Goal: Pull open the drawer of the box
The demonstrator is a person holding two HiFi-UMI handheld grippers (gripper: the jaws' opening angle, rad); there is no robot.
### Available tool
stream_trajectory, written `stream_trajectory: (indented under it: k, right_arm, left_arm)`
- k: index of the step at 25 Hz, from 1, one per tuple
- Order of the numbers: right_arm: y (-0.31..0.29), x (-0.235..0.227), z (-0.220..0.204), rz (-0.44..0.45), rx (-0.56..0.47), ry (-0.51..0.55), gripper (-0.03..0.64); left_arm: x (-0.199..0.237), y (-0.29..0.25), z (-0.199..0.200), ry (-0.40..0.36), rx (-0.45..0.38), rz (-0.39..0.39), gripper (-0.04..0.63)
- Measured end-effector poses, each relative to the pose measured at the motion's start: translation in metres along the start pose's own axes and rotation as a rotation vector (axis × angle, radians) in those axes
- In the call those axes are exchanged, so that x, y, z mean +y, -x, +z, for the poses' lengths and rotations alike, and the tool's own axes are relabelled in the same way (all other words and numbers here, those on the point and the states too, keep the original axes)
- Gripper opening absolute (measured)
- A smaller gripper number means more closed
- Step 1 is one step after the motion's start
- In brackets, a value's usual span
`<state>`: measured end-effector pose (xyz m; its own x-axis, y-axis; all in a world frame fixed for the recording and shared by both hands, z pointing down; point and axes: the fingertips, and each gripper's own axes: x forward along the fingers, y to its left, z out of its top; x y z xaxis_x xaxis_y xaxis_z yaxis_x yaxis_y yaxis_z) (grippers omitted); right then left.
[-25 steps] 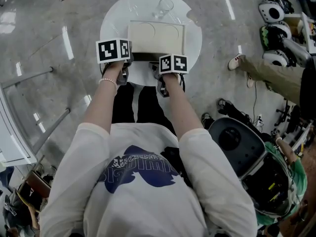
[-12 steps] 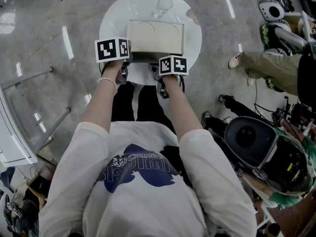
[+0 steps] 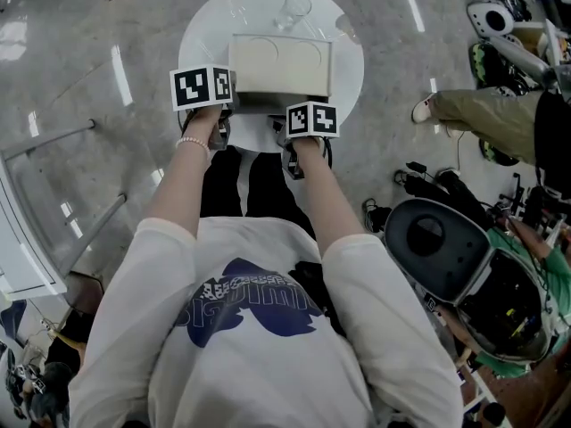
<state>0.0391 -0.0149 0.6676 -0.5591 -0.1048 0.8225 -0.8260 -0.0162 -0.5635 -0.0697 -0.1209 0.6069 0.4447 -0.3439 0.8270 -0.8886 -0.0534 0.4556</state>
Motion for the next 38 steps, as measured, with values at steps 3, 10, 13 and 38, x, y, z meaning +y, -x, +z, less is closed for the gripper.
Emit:
stream_trajectory:
  k: [3, 10, 13, 38]
  right_arm:
    - [0.001, 0.001, 0.000, -0.001, 0.002, -0.001, 0.060]
    - [0.000, 0.000, -0.005, -0.001, 0.008, 0.000, 0.060]
    - [0.001, 0.001, -0.006, 0.000, 0.007, -0.002, 0.060]
    - [0.000, 0.002, -0.014, 0.000, 0.006, -0.009, 0.060]
  left_arm:
    - [-0.001, 0.001, 0.001, 0.002, 0.002, 0.000, 0.055]
    - [0.000, 0.000, -0.001, 0.006, 0.004, 0.001, 0.055]
    - [0.000, 0.001, -0.001, 0.008, 0.005, 0.001, 0.055]
    - [0.001, 0.000, -0.001, 0.020, 0.013, 0.002, 0.055]
